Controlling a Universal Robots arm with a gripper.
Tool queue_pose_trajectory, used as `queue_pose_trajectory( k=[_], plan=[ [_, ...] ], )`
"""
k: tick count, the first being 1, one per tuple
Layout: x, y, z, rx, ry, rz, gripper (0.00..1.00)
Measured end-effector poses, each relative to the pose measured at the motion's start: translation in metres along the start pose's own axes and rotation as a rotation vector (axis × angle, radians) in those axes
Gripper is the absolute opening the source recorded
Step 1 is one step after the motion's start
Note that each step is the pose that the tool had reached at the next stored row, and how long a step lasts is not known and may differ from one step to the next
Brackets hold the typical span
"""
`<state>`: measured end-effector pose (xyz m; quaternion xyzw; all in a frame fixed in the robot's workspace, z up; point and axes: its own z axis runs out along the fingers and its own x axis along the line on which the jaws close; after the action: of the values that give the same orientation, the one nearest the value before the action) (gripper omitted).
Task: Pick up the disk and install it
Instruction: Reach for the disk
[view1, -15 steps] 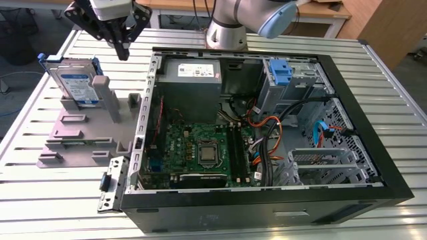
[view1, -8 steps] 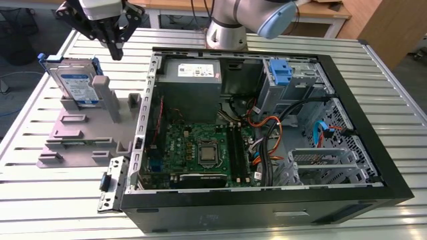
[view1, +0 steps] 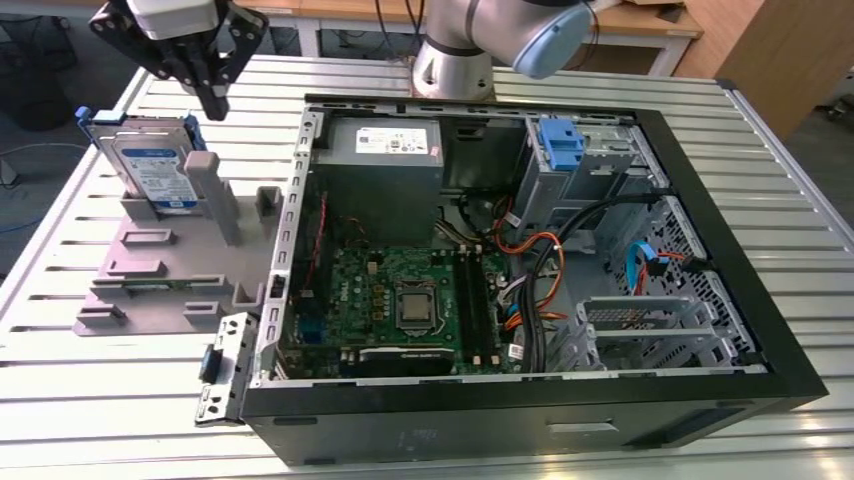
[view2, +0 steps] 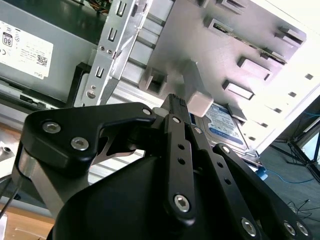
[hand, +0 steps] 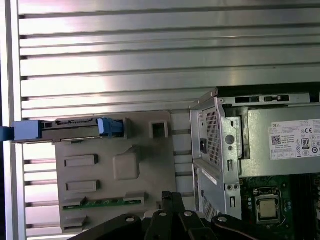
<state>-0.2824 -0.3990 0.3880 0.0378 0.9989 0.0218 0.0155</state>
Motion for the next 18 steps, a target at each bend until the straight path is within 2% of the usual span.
queue_pose_trajectory(
  k=[4,18],
  plan=[
    [0.0061,-0.0004,-0.0001,-0.0001,-0.001,0.0,0.11],
    [0.01,-0.0007,-0.0001,-0.0001,-0.001,0.0,0.11]
  ],
)
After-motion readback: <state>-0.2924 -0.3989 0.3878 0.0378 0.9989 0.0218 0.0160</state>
